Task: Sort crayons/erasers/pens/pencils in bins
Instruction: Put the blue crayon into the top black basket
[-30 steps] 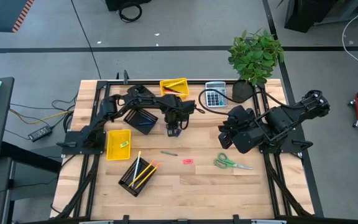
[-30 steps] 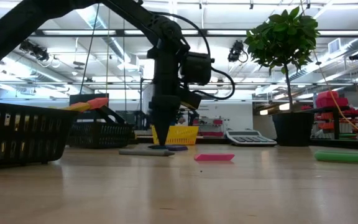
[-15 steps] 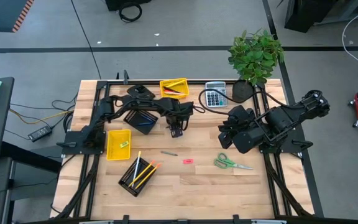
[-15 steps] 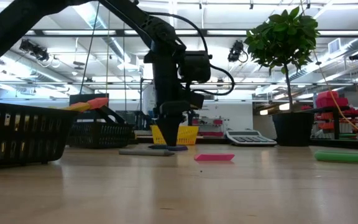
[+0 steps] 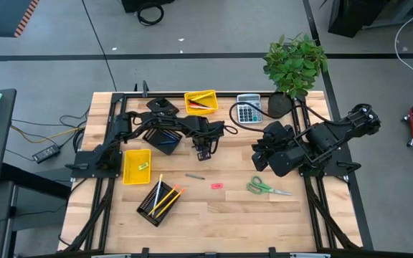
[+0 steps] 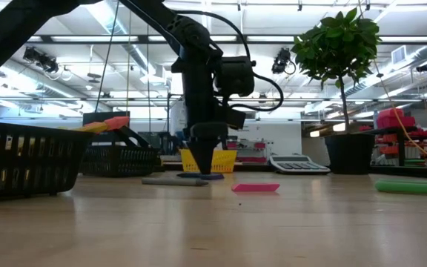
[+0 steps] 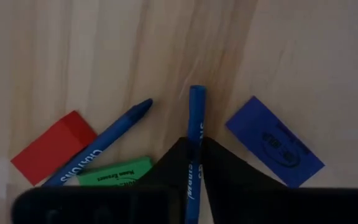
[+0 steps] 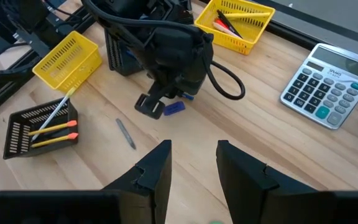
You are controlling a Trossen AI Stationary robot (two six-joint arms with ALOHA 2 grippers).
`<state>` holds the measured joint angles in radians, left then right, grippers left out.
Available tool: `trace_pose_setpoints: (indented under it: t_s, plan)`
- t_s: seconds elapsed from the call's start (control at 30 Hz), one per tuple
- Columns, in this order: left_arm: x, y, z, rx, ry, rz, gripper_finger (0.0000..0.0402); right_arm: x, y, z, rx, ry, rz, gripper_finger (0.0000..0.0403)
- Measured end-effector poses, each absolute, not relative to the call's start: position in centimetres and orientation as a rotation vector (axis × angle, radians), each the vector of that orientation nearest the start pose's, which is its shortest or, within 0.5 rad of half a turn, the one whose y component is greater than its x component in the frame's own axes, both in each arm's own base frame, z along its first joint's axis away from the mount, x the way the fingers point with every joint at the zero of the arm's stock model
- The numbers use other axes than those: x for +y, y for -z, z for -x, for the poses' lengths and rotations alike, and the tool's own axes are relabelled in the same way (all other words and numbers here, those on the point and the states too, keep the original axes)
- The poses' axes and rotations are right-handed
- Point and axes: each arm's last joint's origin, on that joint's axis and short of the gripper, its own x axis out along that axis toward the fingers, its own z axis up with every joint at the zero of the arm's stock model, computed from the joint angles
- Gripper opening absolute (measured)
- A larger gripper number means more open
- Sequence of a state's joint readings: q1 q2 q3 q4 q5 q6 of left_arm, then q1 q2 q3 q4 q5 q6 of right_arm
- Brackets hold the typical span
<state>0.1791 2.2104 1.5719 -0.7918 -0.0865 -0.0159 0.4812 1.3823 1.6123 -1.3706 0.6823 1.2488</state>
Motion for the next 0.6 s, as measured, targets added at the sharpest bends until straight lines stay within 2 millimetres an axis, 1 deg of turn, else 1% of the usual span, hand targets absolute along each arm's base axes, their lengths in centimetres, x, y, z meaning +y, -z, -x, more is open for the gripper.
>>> trace_pose_setpoints:
  t_s: [0.1, 0.2, 0.27, 0.37, 0.43, 0.47, 0.6]
  plan:
    - [7.8, -12.2, -41.7, 1.431, -0.215, 0.063, 0.0020, 9.1, -39.5, -21.5, 0.666, 0.700, -0.524, 0.0133]
    - [7.8, -12.2, -41.7, 1.430, -0.211, 0.059, 0.0020, 9.1, -39.5, -21.5, 0.667, 0.700, -0.525, 0.0133]
    - [7.9, -12.6, -41.6, 1.421, -0.207, 0.070, 0.0029, 9.1, -39.5, -21.5, 0.667, 0.699, -0.525, 0.0133]
    - [7.9, -13.8, -41.5, 1.389, -0.202, 0.072, 0.0050, 9.1, -39.5, -21.5, 0.668, 0.698, -0.522, 0.0133]
    - [7.9, -14.5, -41.3, 1.380, -0.193, 0.080, 0.0053, 9.1, -39.5, -21.5, 0.669, 0.697, -0.519, 0.0133]
    - [8.0, -14.9, -41.0, 1.378, -0.191, 0.086, 0.0050, 9.1, -39.5, -21.5, 0.670, 0.696, -0.516, 0.0133]
    - [8.3, -17.9, -40.4, 1.324, -0.206, 0.087, 0.0023, 9.1, -39.5, -21.5, 0.677, 0.689, -0.494, 0.0133]
